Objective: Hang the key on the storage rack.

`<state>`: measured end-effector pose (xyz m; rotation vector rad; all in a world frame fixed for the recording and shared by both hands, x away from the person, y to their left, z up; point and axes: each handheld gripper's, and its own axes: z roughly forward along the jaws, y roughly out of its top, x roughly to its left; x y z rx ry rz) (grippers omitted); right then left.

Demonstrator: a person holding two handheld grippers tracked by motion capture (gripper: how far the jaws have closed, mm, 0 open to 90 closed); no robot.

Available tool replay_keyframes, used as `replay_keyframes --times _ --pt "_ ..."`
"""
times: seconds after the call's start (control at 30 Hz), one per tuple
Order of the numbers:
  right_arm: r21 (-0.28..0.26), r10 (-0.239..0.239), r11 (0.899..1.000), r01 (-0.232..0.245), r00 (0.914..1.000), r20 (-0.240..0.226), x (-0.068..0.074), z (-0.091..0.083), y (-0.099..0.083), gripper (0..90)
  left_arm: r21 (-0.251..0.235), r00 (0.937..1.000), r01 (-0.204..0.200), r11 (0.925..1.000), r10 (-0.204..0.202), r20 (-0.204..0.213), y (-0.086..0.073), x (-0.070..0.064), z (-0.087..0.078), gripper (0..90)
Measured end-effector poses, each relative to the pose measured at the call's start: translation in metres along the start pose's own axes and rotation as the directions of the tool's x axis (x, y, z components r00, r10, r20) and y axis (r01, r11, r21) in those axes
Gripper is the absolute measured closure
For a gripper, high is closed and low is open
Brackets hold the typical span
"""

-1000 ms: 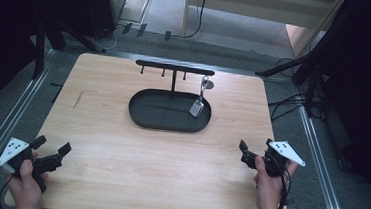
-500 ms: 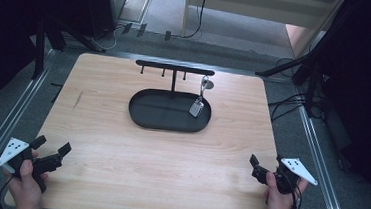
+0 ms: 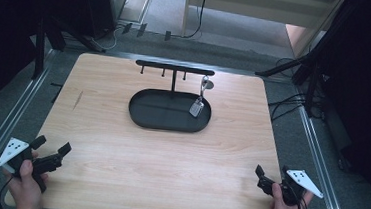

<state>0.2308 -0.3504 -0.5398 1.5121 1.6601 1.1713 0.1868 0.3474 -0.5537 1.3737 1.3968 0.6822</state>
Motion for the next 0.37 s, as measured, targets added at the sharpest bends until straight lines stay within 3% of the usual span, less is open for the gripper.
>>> replay_keyframes --times 0.37 --pt "-0.038 0.052 0.998 -0.052 0.9986 0.010 -0.0104 -0.0108 -0.0101 0.0 0.007 1.0000 -0.003 1.0000 0.003 0.001 0.0000 -0.0001 0.0001 0.1"
